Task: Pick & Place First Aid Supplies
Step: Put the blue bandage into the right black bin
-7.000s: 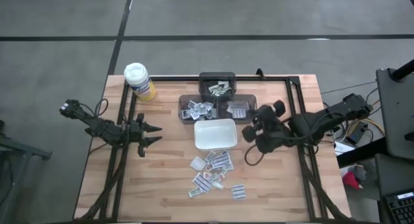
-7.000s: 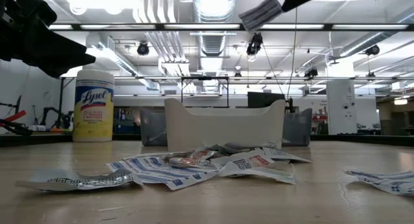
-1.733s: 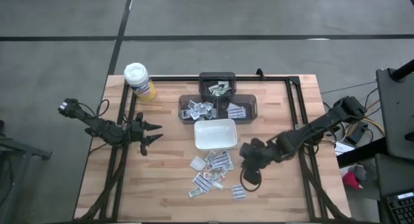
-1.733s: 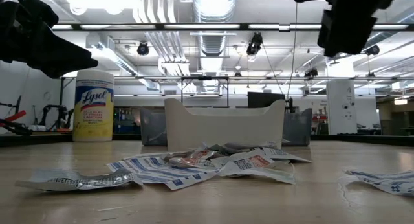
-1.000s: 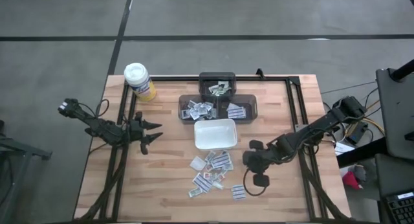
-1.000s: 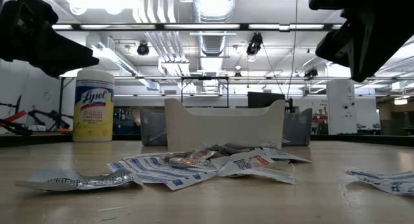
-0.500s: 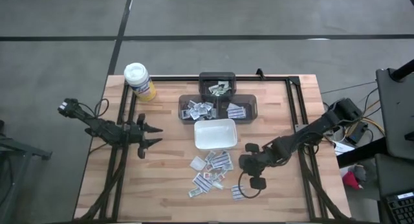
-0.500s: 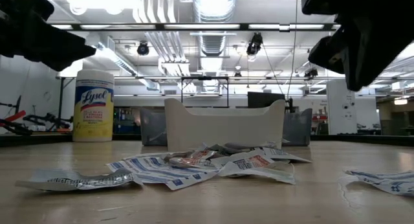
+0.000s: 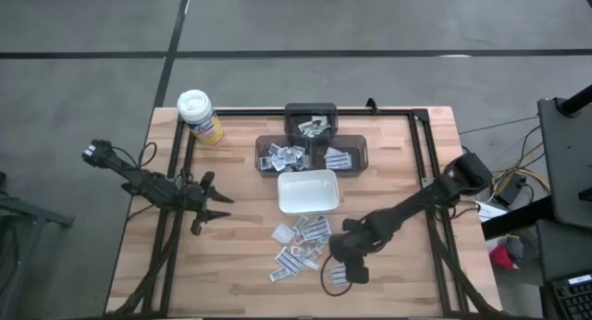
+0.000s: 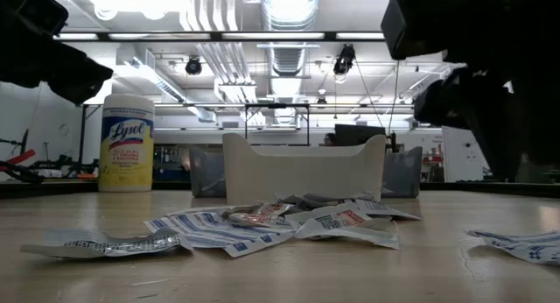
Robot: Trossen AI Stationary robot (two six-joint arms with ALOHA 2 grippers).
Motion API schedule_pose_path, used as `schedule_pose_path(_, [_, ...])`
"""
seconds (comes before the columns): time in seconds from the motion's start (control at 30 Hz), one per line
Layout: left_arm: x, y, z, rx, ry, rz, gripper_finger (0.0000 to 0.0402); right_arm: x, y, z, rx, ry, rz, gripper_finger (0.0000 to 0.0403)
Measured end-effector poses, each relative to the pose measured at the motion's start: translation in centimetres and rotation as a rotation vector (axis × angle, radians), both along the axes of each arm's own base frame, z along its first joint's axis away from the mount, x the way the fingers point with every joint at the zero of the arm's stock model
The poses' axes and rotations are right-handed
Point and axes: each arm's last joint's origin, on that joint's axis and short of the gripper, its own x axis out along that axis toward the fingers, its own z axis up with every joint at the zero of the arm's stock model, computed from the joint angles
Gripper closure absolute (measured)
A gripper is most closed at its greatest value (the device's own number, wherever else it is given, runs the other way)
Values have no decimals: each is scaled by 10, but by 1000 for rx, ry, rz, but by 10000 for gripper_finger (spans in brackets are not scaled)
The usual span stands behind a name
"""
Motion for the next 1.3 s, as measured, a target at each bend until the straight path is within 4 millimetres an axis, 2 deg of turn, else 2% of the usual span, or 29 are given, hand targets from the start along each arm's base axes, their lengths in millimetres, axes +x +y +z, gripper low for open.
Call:
schedule_pose_path(0.33, [0, 0, -1, 35, 1, -4, 225, 22, 17, -10, 1, 80, 4, 250])
schedule_pose_path(0.8, [0, 0, -4, 98, 22, -8, 225, 26, 35, -48, -78, 256, -161, 260])
schedule_pose_path(1.03, [0, 0, -4, 97, 18, -7, 225, 24, 34, -49, -132, 261, -231, 285])
schedule_pose_path(1.3, [0, 0, -4, 85, 18, -5, 225, 22, 33, -50, -172, 249, -204, 338])
